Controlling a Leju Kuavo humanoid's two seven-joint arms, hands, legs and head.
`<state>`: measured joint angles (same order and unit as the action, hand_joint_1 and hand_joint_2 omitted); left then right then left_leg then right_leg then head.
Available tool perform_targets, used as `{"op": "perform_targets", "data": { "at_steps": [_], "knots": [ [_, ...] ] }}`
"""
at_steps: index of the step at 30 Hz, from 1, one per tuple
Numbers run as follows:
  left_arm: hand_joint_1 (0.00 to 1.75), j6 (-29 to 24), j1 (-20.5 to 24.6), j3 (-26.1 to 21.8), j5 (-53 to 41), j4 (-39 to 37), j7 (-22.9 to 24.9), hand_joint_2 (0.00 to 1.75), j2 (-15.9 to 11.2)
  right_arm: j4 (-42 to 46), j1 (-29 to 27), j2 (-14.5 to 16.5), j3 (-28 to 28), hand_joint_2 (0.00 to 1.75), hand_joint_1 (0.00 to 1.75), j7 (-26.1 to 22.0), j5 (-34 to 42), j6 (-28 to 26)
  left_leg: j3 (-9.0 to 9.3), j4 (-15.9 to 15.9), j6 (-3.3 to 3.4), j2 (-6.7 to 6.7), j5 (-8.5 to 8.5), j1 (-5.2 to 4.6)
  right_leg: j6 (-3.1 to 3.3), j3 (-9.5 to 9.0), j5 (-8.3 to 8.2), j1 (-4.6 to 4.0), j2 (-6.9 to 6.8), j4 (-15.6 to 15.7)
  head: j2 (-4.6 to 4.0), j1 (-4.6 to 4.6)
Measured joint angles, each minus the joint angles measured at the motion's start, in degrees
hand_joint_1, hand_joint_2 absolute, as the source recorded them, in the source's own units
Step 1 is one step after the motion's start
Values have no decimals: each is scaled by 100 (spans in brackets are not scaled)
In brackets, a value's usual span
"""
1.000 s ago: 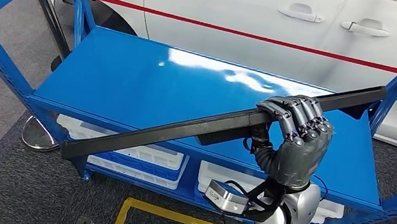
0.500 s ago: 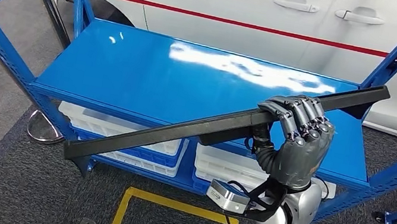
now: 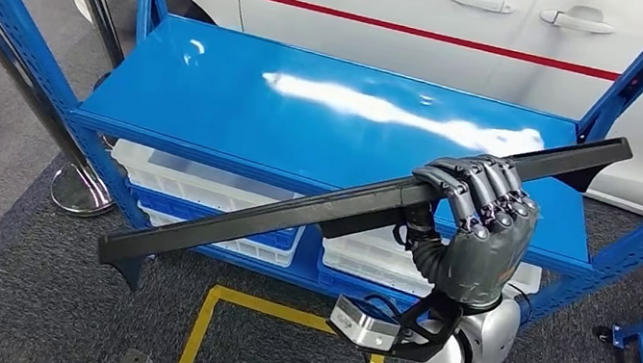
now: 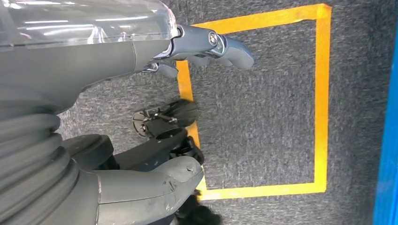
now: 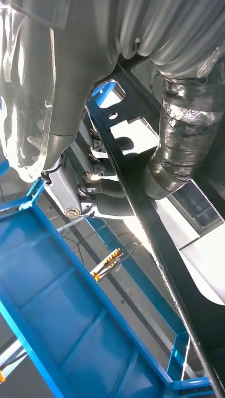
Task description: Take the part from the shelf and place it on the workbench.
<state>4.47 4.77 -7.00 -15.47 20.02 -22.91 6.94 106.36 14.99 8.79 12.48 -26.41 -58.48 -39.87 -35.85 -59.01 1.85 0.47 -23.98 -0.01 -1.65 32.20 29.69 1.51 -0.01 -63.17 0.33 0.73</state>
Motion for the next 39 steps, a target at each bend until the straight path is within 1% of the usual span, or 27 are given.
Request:
{"op": "perform_targets", "data": {
  "at_steps": [2,4,5,6,7,9,10,11,12,14,15,16,18,20,21,22,24,25,26,27,29,31,33,35,36,37,39],
  "knots": [
    [0,0,6,11,8,-1,-7,175,-1,0,4,0,-1,175,175,-9,8,0,-74,-70,-68,-7,39,-14,76,-92,51,-22,17,215,0,0],
    [0,1,5,22,20,-6,-9,175,-1,-1,9,0,-2,175,175,-29,30,1,-119,-99,-139,-14,78,1,182,-21,-17,-31,18,224,0,-1],
    [0,1,3,26,27,-10,-8,175,-1,-1,13,0,-2,175,175,-42,41,1,-167,-156,-172,-18,10,14,236,25,-69,-33,13,228,0,3],
    [0,3,2,28,35,-14,-8,175,-1,-1,18,0,-2,175,175,-52,50,1,-237,-299,-199,-21,-148,24,282,80,-122,-28,7,238,0,5],
    [0,6,3,32,40,-16,-7,175,0,-1,22,0,-2,175,175,-57,55,1,-331,-550,-219,-23,-393,34,313,145,-178,-28,0,242,0,8],
    [0,13,7,39,47,-17,-7,175,2,-2,23,0,-2,175,175,-62,56,1,-518,-1222,-245,-23,-879,43,341,282,-278,-50,-3,241,0,10],
    [0,14,8,45,48,-17,-7,175,3,-3,22,0,-2,175,175,-66,56,1,-551,-1485,-245,-23,-987,46,344,351,-329,-64,-6,239,0,10],
    [0,15,9,52,49,-18,-7,175,3,-4,22,0,-2,175,175,-70,56,1,-500,-1578,-235,-23,-969,45,344,417,-378,-75,-8,236,0,10],
    [0,16,9,60,50,-19,-7,175,3,-4,21,0,-2,175,175,-75,56,1,-349,-1478,-216,-24,-857,41,343,475,-425,-83,-8,235,0,10],
    [0,16,24,75,52,-19,-7,175,2,-4,23,0,-2,175,175,-80,56,1,207,-760,-151,-26,-619,17,322,555,-508,-90,-6,232,0,10],
    [0,16,38,79,53,-19,-7,175,1,-4,27,0,-2,175,175,-80,56,1,471,-370,-122,-29,-581,-5,300,576,-546,-88,-8,233,0,10],
    [0,16,51,84,54,-19,-8,175,-1,-4,31,0,-2,175,175,-80,56,1,644,-82,-92,-33,-580,-28,269,585,-585,-82,-13,241,0,10],
    [0,16,63,97,56,-19,-8,175,-1,-3,38,0,-2,175,175,-85,55,1,716,108,-48,-39,-580,-70,199,587,-671,-67,-23,280,0,10],
    [0,17,62,114,59,-20,-7,175,1,-3,41,-1,-2,175,175,-94,55,1,701,194,17,-25,-455,-47,138,603,-672,-64,-21,291,0,9],
    [0,17,63,120,60,-21,-7,175,2,-3,45,-1,-2,175,175,-99,55,1,680,240,59,-13,-381,-30,116,643,-551,-67,-16,202,0,7],
    [0,17,67,124,62,-21,-7,175,3,-3,49,-2,-2,175,175,-108,55,1,645,269,91,0,-312,-14,99,719,-344,-67,-12,1,0,6],
    [0,17,71,134,66,-22,-8,175,4,-5,51,-2,-3,175,175,-134,55,1,513,249,126,11,-227,-21,67,925,146,-62,-7,-655,0,5],
    [0,18,68,142,68,-23,-8,175,5,-7,50,-2,-4,175,175,-152,52,1,442,228,123,13,-191,-22,51,993,279,-59,-8,-952,0,6],
    [0,19,66,153,70,-25,-8,175,5,-8,49,-2,-6,175,175,-170,43,1,371,202,114,14,-158,-21,35,987,297,-54,-8,-1103,0,6],
    [0,19,64,163,77,-27,-7,175,5,-9,49,-2,-9,175,175,-188,26,1,301,170,100,15,-131,-18,23,877,213,-44,-9,-1054,0,6],
    [0,19,65,178,91,-30,-7,175,5,-9,57,-2,-19,175,175,-220,-30,1,178,79,63,13,-99,-5,12,412,-3,-20,-13,-441,0,6],
    [0,16,67,187,102,-31,-8,175,5,-9,66,-1,-31,175,175,-267,-102,1,84,-17,8,9,-83,-8,53,65,-74,-39,-1,99,0,7],
    [0,14,67,201,110,-32,-8,175,5,-9,71,0,-51,175,175,-305,-156,1,35,-51,-66,5,-43,-12,131,31,-86,-76,19,211,0,9],
    [0,14,66,215,119,-36,-9,175,5,-12,80,2,-78,175,175,-332,-189,1,-5,-95,-137,-1,-42,2,225,69,-145,-66,15,256,0,8],
    [0,14,66,220,128,-38,-9,175,4,-16,88,6,-89,175,175,-348,-202,1,-55,-207,-170,-5,-150,12,274,96,-188,-59,8,277,0,9],
    [0,14,67,224,139,-39,-9,175,4,-20,96,15,-102,175,175,-365,-210,1,-137,-426,-200,-9,-341,22,315,133,-234,-49,1,296,0,11],
    [0,14,69,236,162,-43,-9,175,4,-31,107,35,-124,175,175,-380,-210,1,-352,-1090,-250,-11,-833,43,351,232,-313,-58,-5,296,0,15]
  ]
}}
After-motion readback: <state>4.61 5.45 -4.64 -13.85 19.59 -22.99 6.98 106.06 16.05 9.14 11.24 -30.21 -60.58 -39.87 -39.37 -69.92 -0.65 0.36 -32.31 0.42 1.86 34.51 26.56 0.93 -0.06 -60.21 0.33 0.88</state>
